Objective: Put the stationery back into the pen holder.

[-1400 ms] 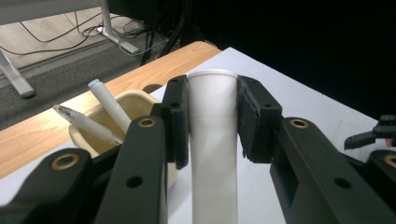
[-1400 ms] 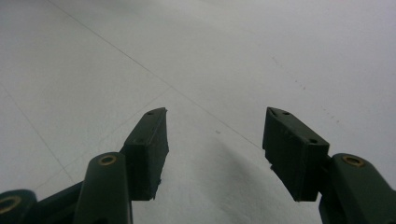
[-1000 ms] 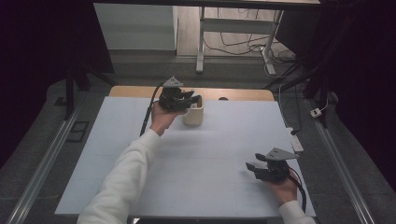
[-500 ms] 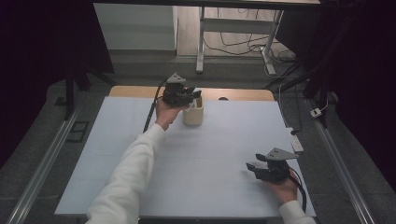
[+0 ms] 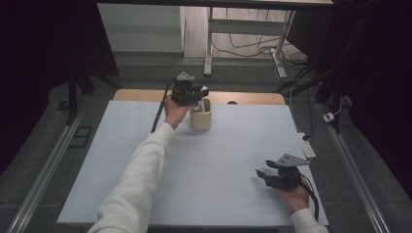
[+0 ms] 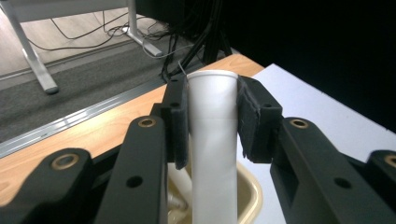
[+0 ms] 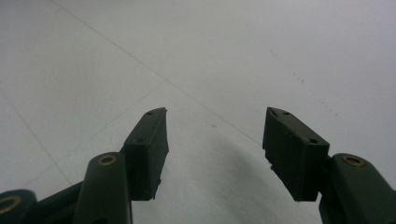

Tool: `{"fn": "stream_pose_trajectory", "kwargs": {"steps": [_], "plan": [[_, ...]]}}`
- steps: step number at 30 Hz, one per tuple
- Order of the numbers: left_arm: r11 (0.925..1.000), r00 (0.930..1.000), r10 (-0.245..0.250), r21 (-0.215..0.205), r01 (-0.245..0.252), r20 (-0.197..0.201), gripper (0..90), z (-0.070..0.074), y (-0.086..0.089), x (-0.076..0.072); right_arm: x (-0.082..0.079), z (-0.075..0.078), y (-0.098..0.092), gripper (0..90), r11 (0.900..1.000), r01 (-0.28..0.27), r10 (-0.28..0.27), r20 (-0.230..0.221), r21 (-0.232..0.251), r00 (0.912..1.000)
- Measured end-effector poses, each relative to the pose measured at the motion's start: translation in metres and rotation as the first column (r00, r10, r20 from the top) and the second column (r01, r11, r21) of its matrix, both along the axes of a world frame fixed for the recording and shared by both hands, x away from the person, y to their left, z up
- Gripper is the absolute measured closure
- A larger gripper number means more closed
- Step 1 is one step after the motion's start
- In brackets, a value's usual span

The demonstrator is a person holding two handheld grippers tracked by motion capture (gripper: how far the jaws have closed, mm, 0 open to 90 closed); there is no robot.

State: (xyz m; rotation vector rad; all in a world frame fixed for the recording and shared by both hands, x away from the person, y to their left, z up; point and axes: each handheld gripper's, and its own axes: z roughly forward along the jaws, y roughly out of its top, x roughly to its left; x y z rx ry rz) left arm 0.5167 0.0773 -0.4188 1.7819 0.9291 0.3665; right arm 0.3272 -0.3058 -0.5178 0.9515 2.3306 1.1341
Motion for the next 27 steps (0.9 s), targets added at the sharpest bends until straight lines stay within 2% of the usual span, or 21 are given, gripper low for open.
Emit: {"fn": "stream_pose_trajectory", "kwargs": {"steps": [6,9,13,16,21,22,24,27], "plan": [[0.9999,0.9998,0.008,0.008,-0.008,0.019,65.5,0.000,-0.005,0.008,0.000,0.000,-0.001,40.3,1.000,0.000,0.000,0.002,-0.001,1.0000],[0.9994,0.9993,0.029,0.020,-0.029,0.023,64.2,-0.004,-0.005,0.010,0.000,-0.001,0.000,40.2,1.000,-0.004,0.004,-0.004,-0.005,1.0000],[0.9986,0.9987,0.048,0.021,-0.049,0.018,47.5,-0.005,0.000,0.009,0.000,-0.002,0.002,40.1,1.000,-0.010,0.010,-0.004,-0.007,0.9999],[0.9991,0.9994,0.031,0.030,-0.031,0.015,43.6,-0.004,0.004,0.003,0.000,-0.002,0.001,39.9,1.000,-0.008,0.008,-0.007,-0.011,0.9999],[0.9995,0.9999,0.005,0.030,-0.005,0.013,42.8,-0.003,0.014,-0.012,0.000,-0.002,0.001,39.8,1.000,-0.009,0.009,-0.003,-0.010,1.0000],[0.9994,0.9999,0.000,0.034,-0.001,0.013,42.7,-0.003,0.016,-0.016,0.000,-0.001,0.001,39.8,1.000,-0.010,0.010,0.001,-0.007,0.9999],[0.9983,0.9993,0.004,0.058,-0.006,0.038,42.8,-0.003,0.019,-0.026,0.000,0.000,0.000,39.8,1.000,-0.005,0.005,0.002,-0.010,1.0000],[0.9986,0.9991,-0.013,0.051,0.011,0.040,42.8,-0.001,0.025,-0.040,-0.001,0.001,-0.001,39.7,1.000,-0.006,0.006,0.005,-0.008,1.0000]]}}
